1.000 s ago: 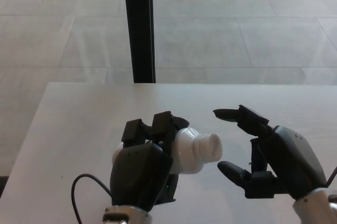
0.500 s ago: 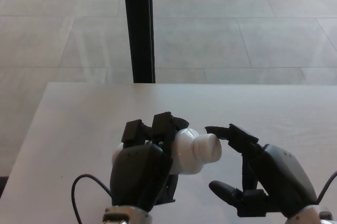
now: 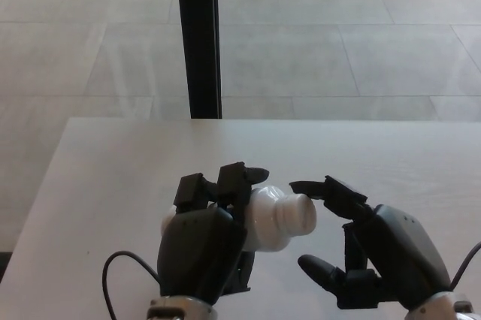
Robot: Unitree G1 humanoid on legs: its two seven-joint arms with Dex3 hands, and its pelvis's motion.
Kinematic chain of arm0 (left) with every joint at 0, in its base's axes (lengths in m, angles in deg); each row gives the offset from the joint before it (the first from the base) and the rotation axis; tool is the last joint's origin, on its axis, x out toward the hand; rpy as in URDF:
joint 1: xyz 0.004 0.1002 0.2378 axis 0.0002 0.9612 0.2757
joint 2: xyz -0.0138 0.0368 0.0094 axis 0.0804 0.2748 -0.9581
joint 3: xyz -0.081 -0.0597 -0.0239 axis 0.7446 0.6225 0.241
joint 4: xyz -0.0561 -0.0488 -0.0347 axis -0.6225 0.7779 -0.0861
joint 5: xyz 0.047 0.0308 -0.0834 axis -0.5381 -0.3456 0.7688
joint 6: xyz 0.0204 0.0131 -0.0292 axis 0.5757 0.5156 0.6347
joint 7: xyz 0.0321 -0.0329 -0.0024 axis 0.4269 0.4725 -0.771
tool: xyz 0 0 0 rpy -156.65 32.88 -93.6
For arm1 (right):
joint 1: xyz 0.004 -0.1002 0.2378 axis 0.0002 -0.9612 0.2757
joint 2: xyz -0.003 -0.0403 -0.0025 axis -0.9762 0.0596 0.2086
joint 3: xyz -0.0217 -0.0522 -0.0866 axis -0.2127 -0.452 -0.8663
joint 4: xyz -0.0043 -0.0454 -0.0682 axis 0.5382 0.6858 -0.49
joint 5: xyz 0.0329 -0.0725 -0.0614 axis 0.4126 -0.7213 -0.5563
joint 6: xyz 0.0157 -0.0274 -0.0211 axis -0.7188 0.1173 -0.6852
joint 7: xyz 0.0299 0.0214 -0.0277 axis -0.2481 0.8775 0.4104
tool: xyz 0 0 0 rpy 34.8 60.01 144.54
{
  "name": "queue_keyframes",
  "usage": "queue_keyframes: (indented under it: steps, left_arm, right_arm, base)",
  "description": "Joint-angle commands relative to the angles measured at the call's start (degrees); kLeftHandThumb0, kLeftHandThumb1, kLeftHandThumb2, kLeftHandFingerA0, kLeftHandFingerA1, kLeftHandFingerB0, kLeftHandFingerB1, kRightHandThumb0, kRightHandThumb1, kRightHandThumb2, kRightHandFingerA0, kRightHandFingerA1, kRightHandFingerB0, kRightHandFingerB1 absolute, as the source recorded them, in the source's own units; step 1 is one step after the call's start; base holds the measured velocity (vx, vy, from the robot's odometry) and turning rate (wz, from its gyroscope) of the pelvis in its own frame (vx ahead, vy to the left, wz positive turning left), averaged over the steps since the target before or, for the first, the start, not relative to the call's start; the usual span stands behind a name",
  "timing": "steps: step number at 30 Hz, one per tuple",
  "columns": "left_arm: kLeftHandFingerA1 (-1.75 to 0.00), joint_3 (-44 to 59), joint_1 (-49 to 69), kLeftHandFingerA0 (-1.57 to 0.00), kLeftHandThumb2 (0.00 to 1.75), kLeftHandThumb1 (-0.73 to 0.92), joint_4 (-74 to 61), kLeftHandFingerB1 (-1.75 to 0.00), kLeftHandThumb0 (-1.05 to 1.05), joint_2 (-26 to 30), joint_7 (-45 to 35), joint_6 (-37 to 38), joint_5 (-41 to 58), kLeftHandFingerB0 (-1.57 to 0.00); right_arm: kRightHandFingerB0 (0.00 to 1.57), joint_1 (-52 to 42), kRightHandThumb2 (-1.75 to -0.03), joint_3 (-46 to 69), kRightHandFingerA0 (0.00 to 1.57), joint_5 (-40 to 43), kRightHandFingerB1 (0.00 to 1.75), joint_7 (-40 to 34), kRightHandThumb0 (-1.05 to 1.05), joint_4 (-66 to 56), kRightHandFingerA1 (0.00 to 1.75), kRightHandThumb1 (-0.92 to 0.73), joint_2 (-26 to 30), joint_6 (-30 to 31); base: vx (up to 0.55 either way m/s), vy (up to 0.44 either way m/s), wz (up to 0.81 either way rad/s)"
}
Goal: The robot uses its left hand to to lift the bottle kept on the middle of the desk and tilts it towards its right hand. It then uses its right hand to rotate its cap to open it and places the bottle and cap back on the desk
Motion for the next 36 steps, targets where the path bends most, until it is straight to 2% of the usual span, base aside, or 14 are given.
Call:
queue_keyframes:
  steps: [1,2,10,13,14,16,19,20,21,23,31,32,33,36]
  left_arm:
    - [-1.58,-0.14,0.26,-0.91,0.93,0.69,-0.98,-1.09,0.07,-0.07,-0.39,-0.40,-0.43,-0.80]
    - [-1.57,-0.12,0.12,-0.91,0.95,0.68,-0.63,-1.07,0.09,-0.16,0.08,-0.16,-0.40,-0.80]
    - [-1.67,0.01,-0.24,-0.90,1.01,0.68,-0.05,-1.26,0.11,-0.14,1.01,0.78,-0.16,-0.77]
    - [-1.72,-0.05,-0.41,-0.90,1.04,0.67,0.08,-1.33,0.13,-0.03,0.92,0.96,-0.17,-0.77]
    - [-1.63,-0.11,-0.58,-0.89,1.03,0.66,0.20,-1.25,0.14,0.08,1.17,0.60,-0.80,-0.78]
    - [-1.70,0.10,-0.35,-0.87,1.06,0.65,-0.17,-1.36,0.16,0.03,0.74,0.64,-0.29,-0.76]
    - [-1.63,0.03,-0.14,-0.88,1.03,0.63,-0.81,-1.22,0.16,0.15,0.13,0.03,-0.65,-0.79]
    - [-1.71,0.16,0.02,-0.84,1.09,0.63,-0.81,-1.36,0.16,0.12,0.11,0.24,-0.26,-0.76]
    - [-1.71,0.17,0.04,-0.84,1.09,0.63,-0.81,-1.36,0.16,0.11,0.10,0.27,-0.22,-0.76]
    - [-1.75,0.16,0.09,-0.87,1.12,0.62,-0.56,-1.43,0.15,0.29,0.44,0.65,-0.27,-0.78]
    - [-1.75,0.19,0.55,-0.87,1.15,0.62,-0.33,-1.49,0.15,0.43,0.62,1.39,0.23,-0.79]
    - [-1.75,0.19,0.63,-0.86,1.15,0.62,-0.22,-1.48,0.14,0.36,0.88,1.45,0.16,-0.78]
    - [-1.75,0.06,0.72,-0.88,1.13,0.64,-0.33,-1.46,0.14,0.33,0.83,1.00,-0.32,-0.78]
    - [-1.75,0.12,0.82,-0.88,1.12,0.63,-0.17,-1.45,0.15,0.29,1.01,1.30,-0.30,-0.78]
  right_arm:
    - [0.42,0.34,-0.66,0.51,0.94,0.68,0.53,-0.83,-0.50,-0.23,1.61,-0.64,0.63,-1.34]
    - [0.43,0.25,-0.59,0.52,0.96,0.67,0.52,-0.81,-0.47,-0.40,1.58,-0.66,0.54,-1.18]
    - [0.45,0.35,-0.60,0.37,1.01,0.63,0.59,-1.41,-0.42,0.05,1.51,-0.67,0.40,-1.87]
    - [0.46,0.48,-0.63,0.37,1.00,0.69,0.61,-1.66,-0.42,0.30,1.53,-0.65,0.54,-2.47]
    - [0.47,0.68,-0.60,0.23,1.01,0.30,0.61,-1.77,-0.39,0.59,1.52,-0.69,0.61,-2.43]
    - [0.54,0.73,-0.64,0.19,0.96,0.15,0.63,-2.35,-0.36,1.21,1.60,-0.71,0.60,-2.92]
    - [0.60,0.59,-0.69,0.25,0.93,0.40,0.66,-2.94,-0.35,1.67,1.68,-0.74,0.74,-4.00]
    - [0.68,0.48,-0.70,0.33,0.92,0.51,0.79,-3.31,-0.31,1.84,1.72,-0.75,0.72,-4.37]
    - [0.68,0.47,-0.70,0.34,0.92,0.53,0.79,-3.38,-0.31,1.88,1.72,-0.75,0.72,-4.45]
    - [0.81,0.25,-0.79,0.34,0.89,0.09,0.99,-3.45,-0.30,1.38,1.71,-0.72,0.66,-4.03]
    - [0.80,0.39,-0.88,0.46,0.90,-0.64,1.17,-4.21,-0.31,0.57,1.66,-0.69,0.94,-4.42]
    - [0.84,0.47,-0.91,0.57,1.04,-0.55,1.16,-4.36,-0.36,0.65,1.58,-0.60,1.05,-4.71]
    - [0.82,0.47,-0.92,0.70,0.91,-0.43,1.14,-4.32,-0.31,0.58,1.65,-0.66,1.22,-4.89]
    - [0.82,0.36,-0.94,0.90,0.92,-0.13,1.16,-4.14,-0.31,0.28,1.66,-0.65,1.35,-4.85]
  base:
    - [0.00,0.000,0.00]
    - [0.00,0.000,0.00]
    - [0.00,0.000,0.00]
    - [0.00,0.000,0.00]
    - [0.00,0.000,0.00]
    - [0.00,0.000,0.00]
    - [0.00,0.000,0.00]
    - [0.00,0.000,0.00]
    - [0.00,0.000,0.00]
    - [0.00,0.000,0.00]
    - [0.00,0.000,0.00]
    - [0.00,0.000,0.00]
    - [0.00,0.000,0.00]
    - [0.00,0.000,0.00]
